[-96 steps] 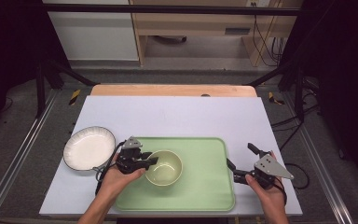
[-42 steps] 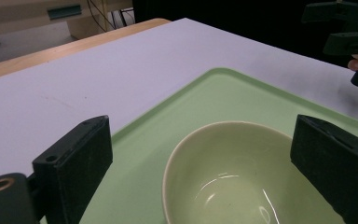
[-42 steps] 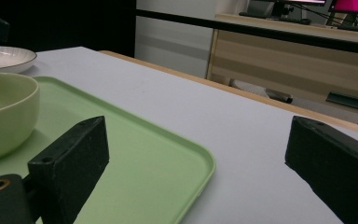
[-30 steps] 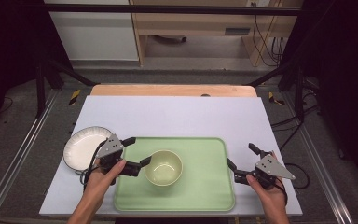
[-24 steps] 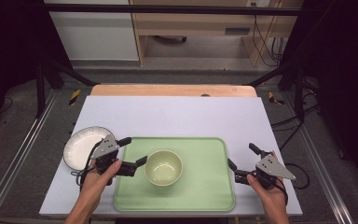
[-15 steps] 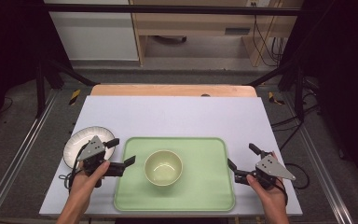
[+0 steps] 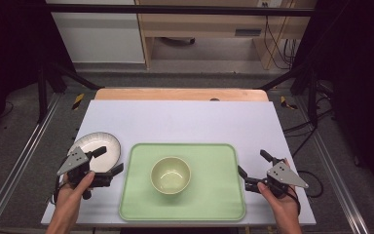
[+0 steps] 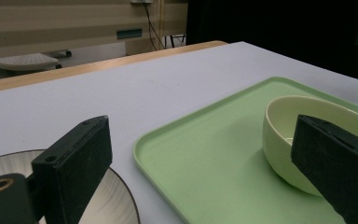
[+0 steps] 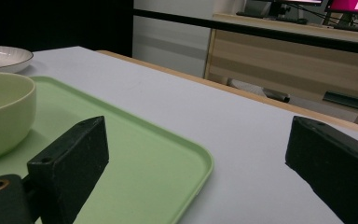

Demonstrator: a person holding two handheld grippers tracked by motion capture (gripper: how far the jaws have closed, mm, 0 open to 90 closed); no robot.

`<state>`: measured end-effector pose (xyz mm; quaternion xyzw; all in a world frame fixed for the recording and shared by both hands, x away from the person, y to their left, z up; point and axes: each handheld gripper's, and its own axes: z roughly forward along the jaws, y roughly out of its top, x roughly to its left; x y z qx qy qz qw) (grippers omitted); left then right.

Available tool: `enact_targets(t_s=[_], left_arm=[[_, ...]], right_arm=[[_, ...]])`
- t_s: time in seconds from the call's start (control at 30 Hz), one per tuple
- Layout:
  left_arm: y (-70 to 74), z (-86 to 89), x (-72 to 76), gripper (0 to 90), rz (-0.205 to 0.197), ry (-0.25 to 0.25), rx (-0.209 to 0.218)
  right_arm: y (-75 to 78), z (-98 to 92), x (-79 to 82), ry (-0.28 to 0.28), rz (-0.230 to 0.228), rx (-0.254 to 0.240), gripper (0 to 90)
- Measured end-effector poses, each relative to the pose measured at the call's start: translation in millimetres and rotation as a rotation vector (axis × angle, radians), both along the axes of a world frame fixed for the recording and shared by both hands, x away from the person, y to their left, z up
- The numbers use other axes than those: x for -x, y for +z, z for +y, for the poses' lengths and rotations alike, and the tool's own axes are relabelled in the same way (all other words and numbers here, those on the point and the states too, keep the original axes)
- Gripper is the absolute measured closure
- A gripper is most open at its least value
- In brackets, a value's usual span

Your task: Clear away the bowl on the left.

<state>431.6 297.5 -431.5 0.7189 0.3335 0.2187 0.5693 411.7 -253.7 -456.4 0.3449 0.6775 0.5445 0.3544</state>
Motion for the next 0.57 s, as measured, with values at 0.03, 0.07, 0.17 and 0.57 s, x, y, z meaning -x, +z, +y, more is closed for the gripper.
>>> enact_targets(t_s=[0.03, 0.07, 0.17, 0.57], left_arm=[[-0.2, 1.9, 0.8, 5.1, -0.007, -0.001, 0.004], [-0.5, 3.8, 1.4, 5.1, -0.012, -0.001, 0.009], [-2.6, 12.0, 2.6, 5.0, -0.023, 0.000, 0.013], [-6.4, 26.6, 2.9, 5.0, -0.022, 0.022, 0.024]], right_arm=[[-0.1, 0.0, 0.0, 0.000, 0.000, 0.000, 6.0], [-0.1, -0.1, -0.2, -0.001, -0.002, 0.000, 6.0], [-0.2, 0.3, -0.1, -0.001, 0.000, 0.002, 6.0], [0.1, -0.4, -0.1, -0.004, 0.000, -0.007, 6.0]])
